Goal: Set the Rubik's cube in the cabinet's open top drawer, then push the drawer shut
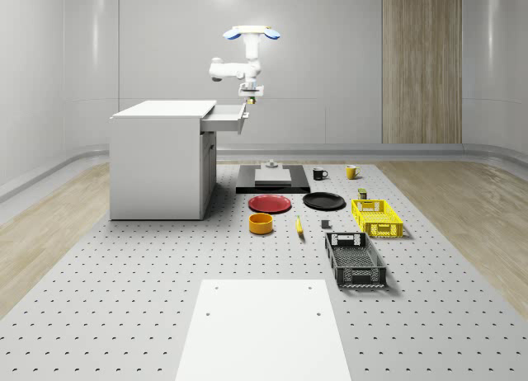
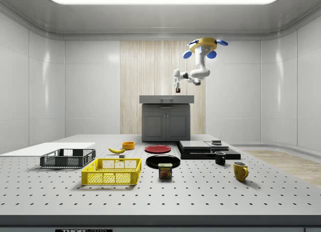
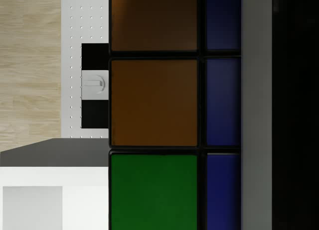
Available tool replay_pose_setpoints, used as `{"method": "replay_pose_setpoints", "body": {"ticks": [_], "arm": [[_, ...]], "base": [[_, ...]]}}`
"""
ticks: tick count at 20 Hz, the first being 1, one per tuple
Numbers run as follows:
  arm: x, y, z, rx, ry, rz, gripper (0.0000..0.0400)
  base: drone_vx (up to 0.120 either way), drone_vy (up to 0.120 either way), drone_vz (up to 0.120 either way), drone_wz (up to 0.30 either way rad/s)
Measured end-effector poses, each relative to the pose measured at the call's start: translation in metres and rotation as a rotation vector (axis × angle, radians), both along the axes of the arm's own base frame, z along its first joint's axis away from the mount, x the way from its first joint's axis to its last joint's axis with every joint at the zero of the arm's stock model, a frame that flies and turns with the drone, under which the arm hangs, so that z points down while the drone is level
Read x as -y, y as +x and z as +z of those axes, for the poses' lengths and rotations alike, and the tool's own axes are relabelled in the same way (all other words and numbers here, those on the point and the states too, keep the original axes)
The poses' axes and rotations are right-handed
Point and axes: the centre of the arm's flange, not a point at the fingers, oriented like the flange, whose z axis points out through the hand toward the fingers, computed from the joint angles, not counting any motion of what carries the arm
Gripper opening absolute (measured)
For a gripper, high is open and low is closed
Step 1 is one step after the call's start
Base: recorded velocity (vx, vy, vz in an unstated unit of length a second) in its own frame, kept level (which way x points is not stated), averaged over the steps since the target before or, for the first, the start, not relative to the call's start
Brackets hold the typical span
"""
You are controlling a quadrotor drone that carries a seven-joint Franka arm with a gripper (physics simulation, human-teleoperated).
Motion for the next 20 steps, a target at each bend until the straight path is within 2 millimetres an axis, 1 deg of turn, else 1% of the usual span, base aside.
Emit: {"method": "replay_pose_setpoints", "body": {"ticks": [20], "arm": [[0.0,0.0,0.0,0.0,0.0,0.0,0.0325]], "base": [[0.0,-0.12,0.0,0.0]]}}
